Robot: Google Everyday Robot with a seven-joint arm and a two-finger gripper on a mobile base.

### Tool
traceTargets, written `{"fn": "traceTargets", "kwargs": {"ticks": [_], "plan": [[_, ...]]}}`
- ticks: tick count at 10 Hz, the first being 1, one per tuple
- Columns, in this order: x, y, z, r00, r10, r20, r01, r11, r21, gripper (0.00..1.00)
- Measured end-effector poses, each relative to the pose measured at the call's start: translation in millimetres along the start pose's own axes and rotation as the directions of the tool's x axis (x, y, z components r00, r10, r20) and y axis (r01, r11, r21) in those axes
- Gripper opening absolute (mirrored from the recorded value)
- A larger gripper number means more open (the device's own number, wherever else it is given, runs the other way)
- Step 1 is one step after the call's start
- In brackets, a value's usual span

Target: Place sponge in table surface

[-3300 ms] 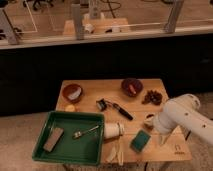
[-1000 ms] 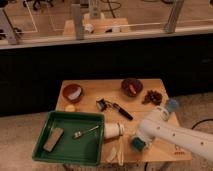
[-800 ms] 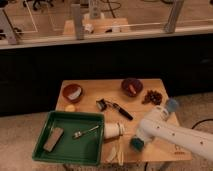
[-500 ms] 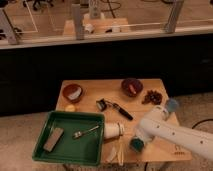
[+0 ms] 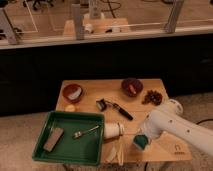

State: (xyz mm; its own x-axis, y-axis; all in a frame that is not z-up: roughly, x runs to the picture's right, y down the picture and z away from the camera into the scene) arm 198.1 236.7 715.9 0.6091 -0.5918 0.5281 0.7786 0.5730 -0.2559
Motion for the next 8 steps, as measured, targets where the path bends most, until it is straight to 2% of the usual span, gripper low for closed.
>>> {"fn": "traceTargets", "kwargs": {"ticks": [3, 5, 8], "plan": [[2, -4, -79, 0.999, 0.011, -0.033, -0.008, 0.997, 0.083, 0.06], [4, -6, -121, 0.999, 0.019, -0.050, -0.013, 0.992, 0.122, 0.06], [4, -15, -140, 0.998, 0.015, -0.064, -0.006, 0.991, 0.134, 0.06]]}}
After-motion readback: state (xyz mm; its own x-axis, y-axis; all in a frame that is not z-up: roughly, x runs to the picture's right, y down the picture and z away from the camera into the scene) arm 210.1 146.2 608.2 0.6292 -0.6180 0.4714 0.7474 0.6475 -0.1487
